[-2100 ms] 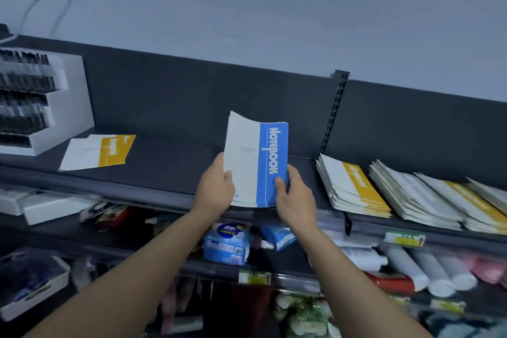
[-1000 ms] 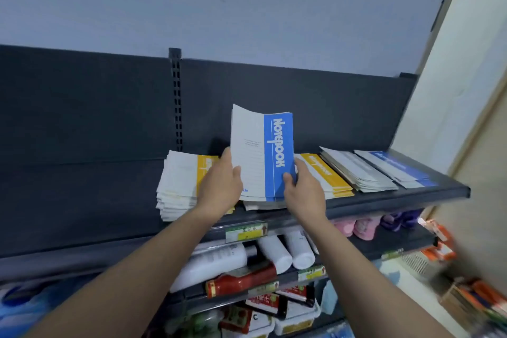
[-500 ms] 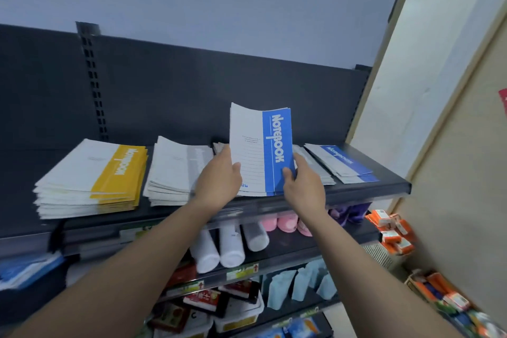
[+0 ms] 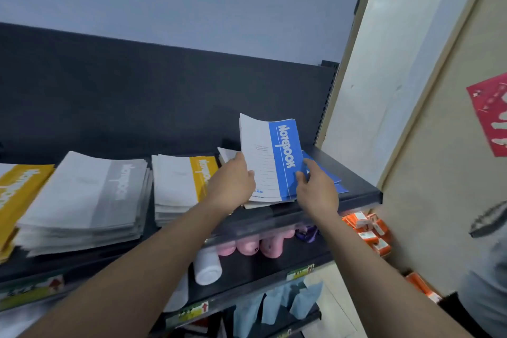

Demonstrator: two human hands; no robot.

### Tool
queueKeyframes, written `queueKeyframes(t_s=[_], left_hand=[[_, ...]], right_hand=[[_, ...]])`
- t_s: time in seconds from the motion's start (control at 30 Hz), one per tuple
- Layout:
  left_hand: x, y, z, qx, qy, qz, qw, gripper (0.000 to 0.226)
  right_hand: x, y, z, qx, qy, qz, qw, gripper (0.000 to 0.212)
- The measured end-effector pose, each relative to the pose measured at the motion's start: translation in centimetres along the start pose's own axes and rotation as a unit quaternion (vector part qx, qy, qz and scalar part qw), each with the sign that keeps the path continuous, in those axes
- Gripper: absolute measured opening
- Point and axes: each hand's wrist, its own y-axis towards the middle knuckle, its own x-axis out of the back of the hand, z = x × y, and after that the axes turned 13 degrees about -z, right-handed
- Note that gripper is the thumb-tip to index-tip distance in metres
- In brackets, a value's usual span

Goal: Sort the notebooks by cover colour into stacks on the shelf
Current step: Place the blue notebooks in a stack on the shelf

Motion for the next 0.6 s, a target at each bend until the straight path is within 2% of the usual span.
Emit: queueKeyframes(t_s=[0.2,0.33,0.6], left_hand=[[-3.6,3.7,-2.2,-0.001,0.000,0.033,0.999,0.013],[-6.2,5.7,-3.5,0.017,0.003,0.075,0.997,0.017],[-12.1,8.5,-5.9,0.014,0.075,0.100,0.992,0.027]], right_hand=[[-1.5,4.9,-2.8,-0.001,-0.019,-0.001,1.000,0.025],[-2.1,7.3,-4.6,-0.006,-0.034,-0.002,0.999,0.027],[-2.5,12.0,-8.8,0.012,-0.084,0.020,0.996,0.027]])
